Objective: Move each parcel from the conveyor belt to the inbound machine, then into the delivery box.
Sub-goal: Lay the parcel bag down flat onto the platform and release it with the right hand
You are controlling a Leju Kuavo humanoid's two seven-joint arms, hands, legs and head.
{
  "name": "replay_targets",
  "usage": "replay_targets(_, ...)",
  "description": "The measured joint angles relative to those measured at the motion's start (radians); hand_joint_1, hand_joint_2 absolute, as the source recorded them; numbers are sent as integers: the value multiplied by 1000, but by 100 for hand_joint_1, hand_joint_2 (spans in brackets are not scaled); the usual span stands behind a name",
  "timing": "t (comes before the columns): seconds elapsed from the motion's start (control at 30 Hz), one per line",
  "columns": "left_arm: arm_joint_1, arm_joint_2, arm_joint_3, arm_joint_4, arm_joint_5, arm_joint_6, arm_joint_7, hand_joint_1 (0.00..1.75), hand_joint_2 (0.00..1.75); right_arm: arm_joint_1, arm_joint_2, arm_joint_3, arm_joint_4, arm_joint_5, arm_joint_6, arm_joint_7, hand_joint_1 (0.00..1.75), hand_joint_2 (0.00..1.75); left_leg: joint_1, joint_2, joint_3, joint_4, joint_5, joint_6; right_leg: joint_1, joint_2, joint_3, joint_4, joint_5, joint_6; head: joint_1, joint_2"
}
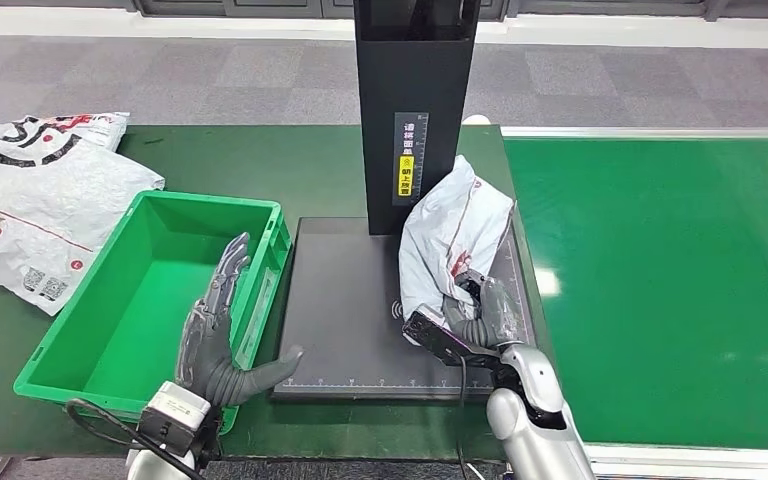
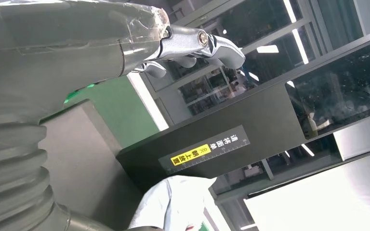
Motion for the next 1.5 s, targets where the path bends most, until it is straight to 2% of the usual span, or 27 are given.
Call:
replay_targets(0.3,-13,14,-5,30,22,6,-9,0,175,-1,0,50,47,-42,9,-15,175,175,0,0,0,0,0,0,0,0,0,0,0,0,0,0)
replay_targets(0.67,-36,22,-19,61,23,6,-10,0,175,46,19,169,84,-156,72,-101,175,175,0,0,0,0,0,0,0,0,0,0,0,0,0,0)
replay_targets(1.2,-37,27,-21,64,26,8,-10,0,175,56,20,216,86,-184,68,-95,175,175,0,0,0,0,0,0,0,0,1,0,0,0,0,0)
replay_targets(1.5,-20,33,-21,61,26,24,-16,0,175,55,-2,225,81,-189,-8,-43,175,175,0,0,0,0,0,0,0,0,1,0,0,0,0,0)
